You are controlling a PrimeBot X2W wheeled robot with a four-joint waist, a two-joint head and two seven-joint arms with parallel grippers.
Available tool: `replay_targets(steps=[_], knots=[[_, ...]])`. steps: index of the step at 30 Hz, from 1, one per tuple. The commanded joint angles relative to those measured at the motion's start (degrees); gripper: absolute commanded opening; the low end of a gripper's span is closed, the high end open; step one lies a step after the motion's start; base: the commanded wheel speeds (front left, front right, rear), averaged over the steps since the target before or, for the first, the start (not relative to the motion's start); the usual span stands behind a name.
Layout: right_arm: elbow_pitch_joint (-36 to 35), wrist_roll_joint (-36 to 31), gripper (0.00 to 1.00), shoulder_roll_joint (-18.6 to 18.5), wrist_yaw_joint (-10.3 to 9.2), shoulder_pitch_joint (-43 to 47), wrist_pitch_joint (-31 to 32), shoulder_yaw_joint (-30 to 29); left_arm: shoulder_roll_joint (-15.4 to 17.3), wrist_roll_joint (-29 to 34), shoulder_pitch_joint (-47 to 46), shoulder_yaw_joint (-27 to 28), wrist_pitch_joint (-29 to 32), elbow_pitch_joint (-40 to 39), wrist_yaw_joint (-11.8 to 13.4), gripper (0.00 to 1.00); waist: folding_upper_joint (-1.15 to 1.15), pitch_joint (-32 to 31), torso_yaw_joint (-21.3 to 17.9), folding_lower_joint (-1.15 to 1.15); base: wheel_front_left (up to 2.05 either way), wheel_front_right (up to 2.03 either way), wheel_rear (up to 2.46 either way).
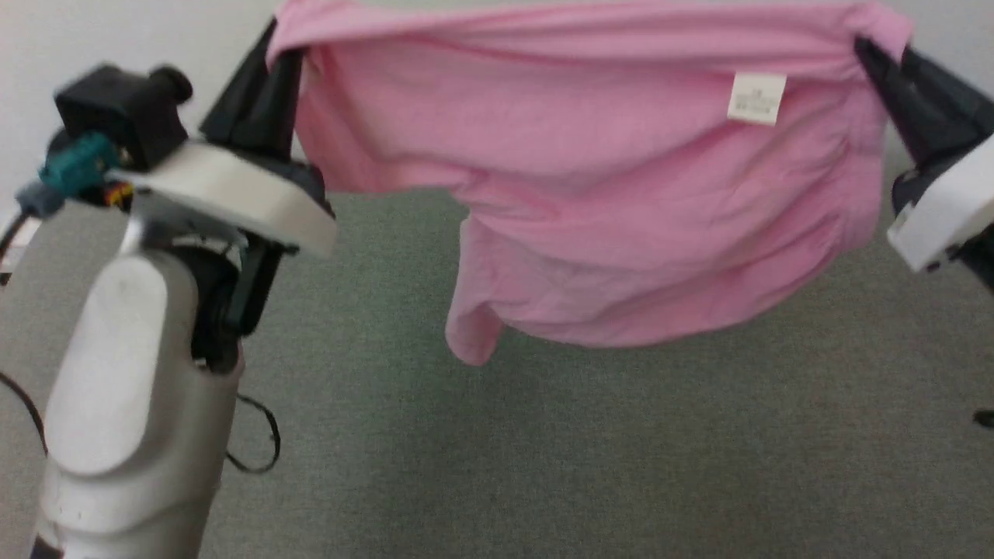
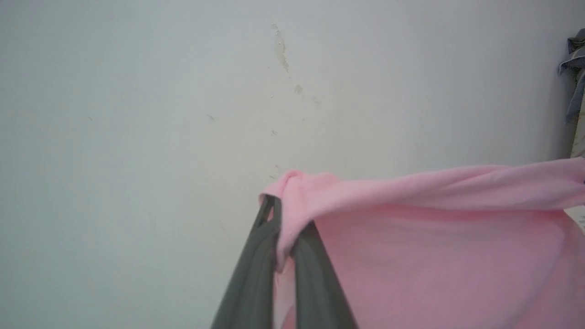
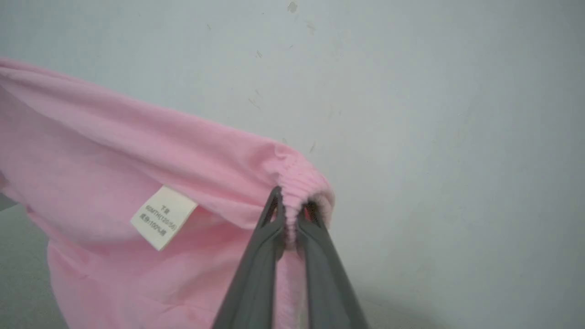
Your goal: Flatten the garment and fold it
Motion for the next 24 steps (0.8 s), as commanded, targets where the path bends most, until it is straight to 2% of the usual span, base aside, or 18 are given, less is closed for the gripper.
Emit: replay_targets(steps=[1,4,5,8,15,19,24], knots=[[2.81,0.64,0.00,0.01,-0.06,-5.68,-1.39,0.22,-0.61,-0.06,-6.21,0.69,-0.88,4.50,-0.44,0.00,0.00,5.05,0.42,0.00,0.00,0.00,0.00],[7.57,0.98,0.00,0.16,-0.06,-13.17,-3.88,1.45,-1.28,0.93,-14.71,0.51,-2.40,11.82,-0.94,0.00,0.00,9.48,-0.10,0.00,0.00,0.00,0.00],[7.57,0.98,0.00,0.16,-0.06,-13.17,-3.88,1.45,-1.28,0.93,-14.71,0.51,-2.40,11.82,-0.94,0.00,0.00,9.48,-0.10,0.00,0.00,0.00,0.00],[12.84,0.82,0.00,0.86,-0.06,-20.82,-8.08,2.38,-2.12,1.82,-23.26,0.87,-5.31,19.65,-1.05,0.00,0.00,14.32,-0.94,0.00,0.00,0.00,0.00],[25.72,0.24,0.00,3.14,-0.06,-34.66,-20.13,4.97,-4.87,2.73,-39.47,2.07,-15.61,35.72,-0.87,0.00,0.00,22.34,-1.78,0.00,0.00,0.00,0.00],[33.39,0.85,0.00,4.87,-0.06,-37.95,-26.18,7.63,-5.80,3.05,-43.09,1.81,-19.37,43.82,-1.45,0.00,0.00,24.33,-1.89,0.00,0.00,0.00,0.00],[42.66,2.74,0.00,6.97,-0.06,-36.91,-30.90,13.05,-7.24,3.03,-41.72,1.19,-21.47,52.14,-2.80,0.00,0.00,24.94,-1.60,0.00,0.00,0.00,0.00]])
